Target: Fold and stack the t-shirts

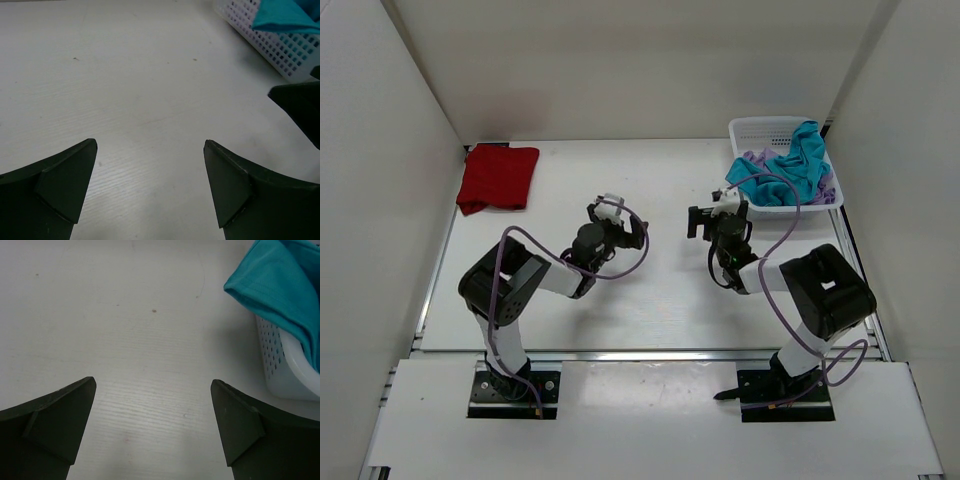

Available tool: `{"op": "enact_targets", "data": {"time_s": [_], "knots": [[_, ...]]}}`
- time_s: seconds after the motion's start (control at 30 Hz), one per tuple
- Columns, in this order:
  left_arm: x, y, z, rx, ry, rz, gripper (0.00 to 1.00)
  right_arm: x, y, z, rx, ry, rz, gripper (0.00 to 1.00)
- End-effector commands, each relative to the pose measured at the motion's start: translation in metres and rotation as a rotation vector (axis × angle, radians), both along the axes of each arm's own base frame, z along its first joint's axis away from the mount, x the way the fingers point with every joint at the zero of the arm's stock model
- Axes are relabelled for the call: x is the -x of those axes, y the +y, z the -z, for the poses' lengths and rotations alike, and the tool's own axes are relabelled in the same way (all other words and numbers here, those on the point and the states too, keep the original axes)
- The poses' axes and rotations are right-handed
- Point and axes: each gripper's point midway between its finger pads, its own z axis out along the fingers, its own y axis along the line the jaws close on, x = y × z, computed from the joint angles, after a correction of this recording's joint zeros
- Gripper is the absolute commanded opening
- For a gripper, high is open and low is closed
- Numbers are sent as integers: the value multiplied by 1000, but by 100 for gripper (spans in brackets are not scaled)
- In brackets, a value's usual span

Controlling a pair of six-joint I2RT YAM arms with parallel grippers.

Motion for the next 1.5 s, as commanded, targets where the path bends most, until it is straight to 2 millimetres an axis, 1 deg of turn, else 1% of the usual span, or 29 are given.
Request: {"op": "enact_targets", "data": {"time_s": [0.0, 0.13, 0.2, 0.23, 0.27, 0.3, 0.43, 0.47, 0.5, 0.53, 0.57, 0.6, 0.63, 0.7, 0.73, 0.83, 0.87, 0.9, 0.93, 0.97, 1.0, 1.03, 1.13, 1.2, 1.23, 1.3, 1.33, 1.37, 1.47], "knots": [[-15, 5, -5, 81, 54, -31, 98, -11, 0, -20, -11, -60, 40, 100], [-14, -2, -7, 33, 44, -10, 99, -11, -10, -21, -73, -50, 63, 99], [-28, 9, 7, 36, 135, -76, 98, -13, -14, -17, -101, -33, 56, 99], [-34, 9, 6, 76, 163, -86, 99, -12, -16, -19, -107, -40, 54, 99], [-42, 15, 6, 126, 195, -95, 98, -12, -10, -23, -86, -39, 31, 99], [-46, 24, 18, 122, 248, -120, 99, -13, -5, -27, -72, -22, 12, 99], [-50, 17, 0, 168, 288, -108, 98, -19, 32, -69, -44, -41, -79, 100], [-48, 10, -8, 181, 294, -74, 82, -17, 29, -65, -34, -9, -48, 89], [-43, 10, -12, 194, 318, -74, 61, -13, 38, -67, -39, 4, -56, 76], [-36, 11, -21, 196, 312, -77, 53, -8, 44, -58, -61, 56, -57, 34], [-30, 13, -19, 193, 322, -88, 42, -4, 47, -60, -78, 78, -61, 7], [-16, 16, -23, 183, 324, -101, 34, 0, 50, -58, -96, 124, -43, 0], [-10, 21, -36, 193, 304, -113, 31, 3, 54, -63, -107, 136, -42, 0], [15, 27, -32, 166, 317, -119, 18, 18, 59, -50, -78, 244, -72, 0], [22, 29, -43, 179, 300, -108, 14, 18, 64, -61, -81, 247, -86, 0], [57, 28, -37, 118, 339, -90, 4, 33, 53, -70, -83, 310, -72, 1], [64, 29, -33, 109, 354, -79, 2, 34, 46, -87, -98, 270, -51, 0], [76, 31, -26, 100, 387, -58, 4, 35, 32, -102, -120, 237, -22, 0], [82, 32, -30, 112, 397, -27, 7, 34, 21, -101, -118, 254, -18, 0], [90, 38, -27, 116, 413, -15, 7, 28, 0, -117, -150, 231, 24, 3], [97, 40, -21, 124, 442, 10, 8, 30, -13, -115, -161, 271, 52, 7], [103, 44, -23, 125, 435, 19, 13, 25, -42, -115, -169, 296, 136, 12], [116, 47, -26, 80, 405, 16, 32, 16, -98, -112, -176, 343, 277, 48], [120, 44, -32, 120, 396, 41, 41, 9, -124, -112, -153, 342, 347, 59], [123, 42, -29, 125, 400, 56, 44, 6, -134, -102, -132, 372, 382, 60], [128, 38, -32, 141, 387, 76, 45, -6, -157, -113, -129, 361, 441, 62], [131, 38, -27, 132, 395, 81, 45, -9, -160, -98, -117, 414, 444, 62], [132, 41, -26, 129, 400, 71, 45, -12, -173, -105, -115, 410, 470, 61], [139, 43, -25, 132, 374, 71, 46, -24, -184, -97, -93, 437, 496, 64]]}}
